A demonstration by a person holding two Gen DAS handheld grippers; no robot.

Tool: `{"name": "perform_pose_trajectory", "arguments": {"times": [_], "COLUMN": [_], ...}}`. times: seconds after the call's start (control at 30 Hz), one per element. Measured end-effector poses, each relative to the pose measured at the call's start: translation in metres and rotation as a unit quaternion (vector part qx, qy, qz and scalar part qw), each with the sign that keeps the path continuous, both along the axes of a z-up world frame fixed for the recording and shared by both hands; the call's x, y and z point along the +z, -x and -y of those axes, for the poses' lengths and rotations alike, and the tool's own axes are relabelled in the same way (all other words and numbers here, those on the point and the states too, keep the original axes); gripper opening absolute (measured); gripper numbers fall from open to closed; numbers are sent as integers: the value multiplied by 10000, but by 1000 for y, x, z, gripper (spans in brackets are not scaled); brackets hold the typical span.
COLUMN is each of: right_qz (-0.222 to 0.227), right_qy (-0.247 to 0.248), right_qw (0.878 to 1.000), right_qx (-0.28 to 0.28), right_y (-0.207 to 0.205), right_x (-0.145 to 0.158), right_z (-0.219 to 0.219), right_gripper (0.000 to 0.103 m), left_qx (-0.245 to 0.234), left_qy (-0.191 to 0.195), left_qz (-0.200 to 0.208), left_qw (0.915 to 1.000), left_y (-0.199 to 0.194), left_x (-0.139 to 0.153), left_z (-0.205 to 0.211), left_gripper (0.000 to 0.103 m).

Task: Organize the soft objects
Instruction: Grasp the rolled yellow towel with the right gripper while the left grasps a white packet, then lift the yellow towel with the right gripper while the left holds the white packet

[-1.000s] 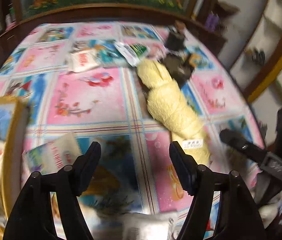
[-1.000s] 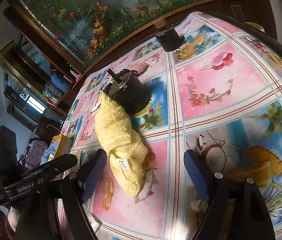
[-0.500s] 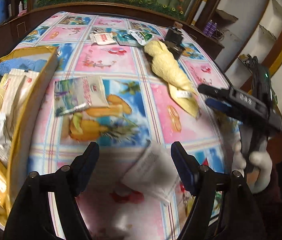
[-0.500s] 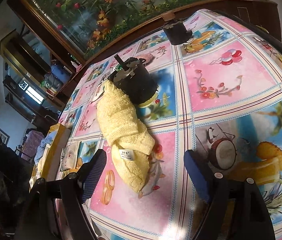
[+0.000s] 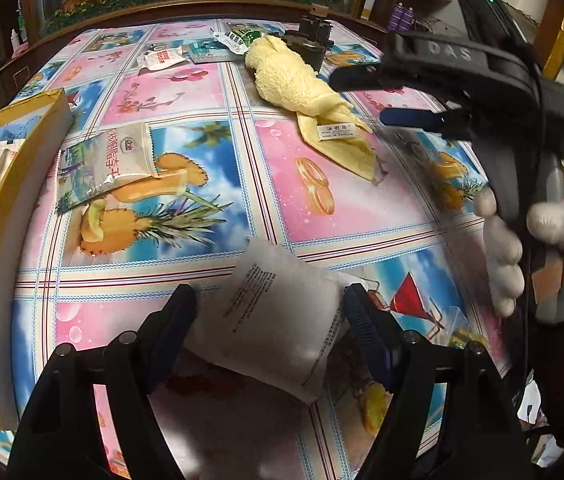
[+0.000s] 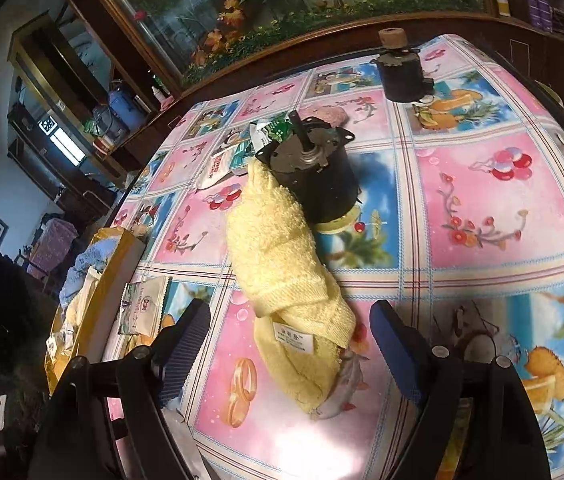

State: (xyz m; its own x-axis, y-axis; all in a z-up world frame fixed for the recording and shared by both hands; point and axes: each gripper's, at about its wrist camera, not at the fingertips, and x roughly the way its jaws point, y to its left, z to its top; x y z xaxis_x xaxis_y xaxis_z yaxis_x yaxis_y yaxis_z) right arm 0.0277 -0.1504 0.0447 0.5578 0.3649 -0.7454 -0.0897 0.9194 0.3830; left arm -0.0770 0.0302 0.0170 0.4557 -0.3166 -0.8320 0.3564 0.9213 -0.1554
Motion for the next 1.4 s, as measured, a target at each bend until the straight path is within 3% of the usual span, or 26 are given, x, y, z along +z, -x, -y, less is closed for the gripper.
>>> {"name": "perform_pose_trajectory", "arguments": {"times": [0.27,0.4,0.63,1.03,1.1,1.33,1.4], "right_qz": [-150,-226,-470,-547,-520,-415,-430], "right_qy": [474,763,1222,1537,1626,1690,1613], "right_qw": [9985,9963,9905,9855,9842,9839,9850], "right_qx": [211,321,414,458,467,410,428], "right_y": [-25,-40,-58,-65,-66,-63,-60], "right_x": [-6,-7,-18,-27,-28,-24,-23], "right_z": [-28,-43,-64,-78,-80,-74,-71], "right_gripper": [85,85,85,85,82,45,42], "left_qx": [47,-3,57,79,83,111,112], "left_qy": [-338,-725,-698,-689,-689,-692,-698], "left_qz": [113,266,280,323,326,328,331], "left_qw": [9994,9970,9971,9971,9971,9970,9969], "left_y": [5,11,13,14,14,14,15], "left_x": [-3,-6,-6,-6,-6,-6,-6], "left_z": [9,21,22,21,21,21,20], "left_gripper": [83,86,89,91,91,92,92]}}
